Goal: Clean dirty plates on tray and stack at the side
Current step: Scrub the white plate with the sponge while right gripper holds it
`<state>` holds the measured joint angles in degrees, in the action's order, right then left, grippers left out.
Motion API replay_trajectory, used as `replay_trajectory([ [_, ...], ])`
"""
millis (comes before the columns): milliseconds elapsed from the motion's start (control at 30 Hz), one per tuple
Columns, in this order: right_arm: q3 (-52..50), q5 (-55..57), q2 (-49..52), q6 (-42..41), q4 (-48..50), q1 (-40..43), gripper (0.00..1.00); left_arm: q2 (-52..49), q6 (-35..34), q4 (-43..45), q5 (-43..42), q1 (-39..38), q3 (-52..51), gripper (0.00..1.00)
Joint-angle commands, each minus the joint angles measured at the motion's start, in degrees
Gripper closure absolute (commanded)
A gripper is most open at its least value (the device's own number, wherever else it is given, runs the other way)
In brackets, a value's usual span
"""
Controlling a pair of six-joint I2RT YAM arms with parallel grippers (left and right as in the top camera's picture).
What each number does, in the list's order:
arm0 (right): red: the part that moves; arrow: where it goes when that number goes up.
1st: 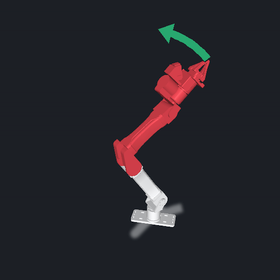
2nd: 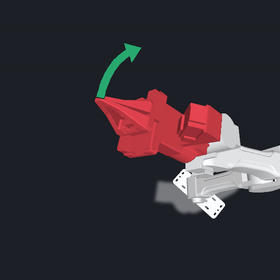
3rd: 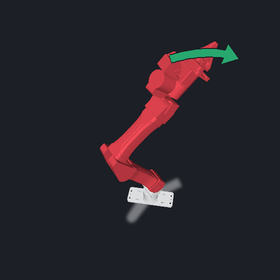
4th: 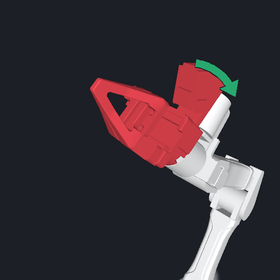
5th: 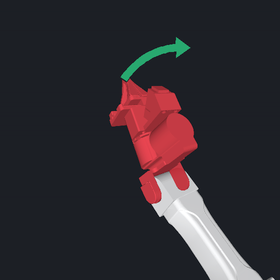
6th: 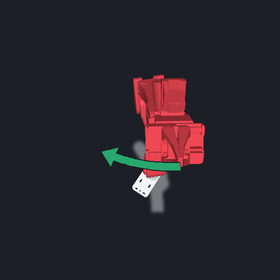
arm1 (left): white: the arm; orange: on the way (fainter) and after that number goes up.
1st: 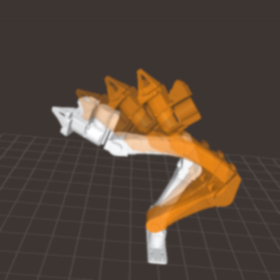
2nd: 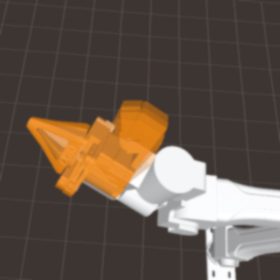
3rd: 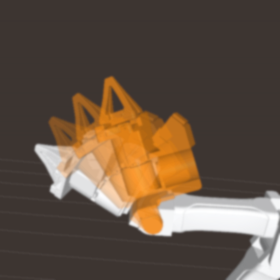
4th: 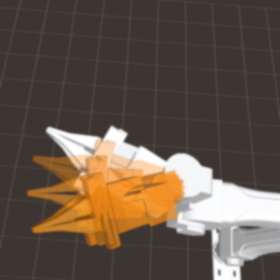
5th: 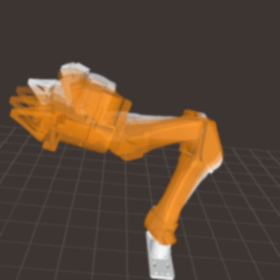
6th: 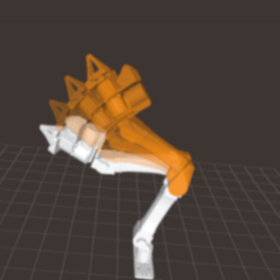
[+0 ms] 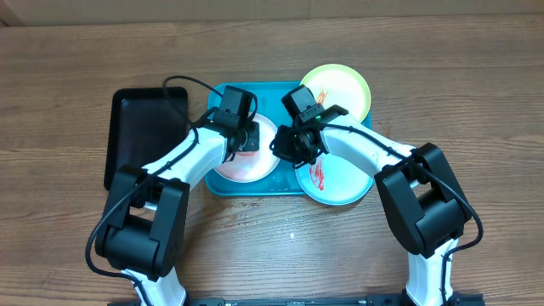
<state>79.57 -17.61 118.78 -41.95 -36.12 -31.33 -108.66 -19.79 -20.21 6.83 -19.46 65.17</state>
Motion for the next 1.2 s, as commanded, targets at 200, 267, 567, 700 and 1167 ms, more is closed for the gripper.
replay_trajectory([
  [200,0.3,-0.5,0.2,0.0,0.0,-0.9,0.96,-0.8,-8.4,2.3,3.3,0.0,-0.5,0.96],
  [267,0.3,-0.5,0.2,0.0,0.0,-0.9,0.96,-0.8,-4.6,4.3,-3.6,-0.2,-0.5,0.96],
  [567,0.3,-0.5,0.2,0.0,-0.1,-0.9,0.96,-0.8,5.7,4.2,-21.4,-1.8,-0.5,0.96],
  [700,0.3,-0.5,0.2,0.0,0.0,-0.9,0.96,-0.8,10.8,2.5,-27.8,-1.9,-0.5,0.96],
  [1167,0.3,-0.5,0.2,0.0,0.0,-0.9,0.96,-0.8,-10.3,-3.1,13.8,-1.0,-0.5,0.96],
])
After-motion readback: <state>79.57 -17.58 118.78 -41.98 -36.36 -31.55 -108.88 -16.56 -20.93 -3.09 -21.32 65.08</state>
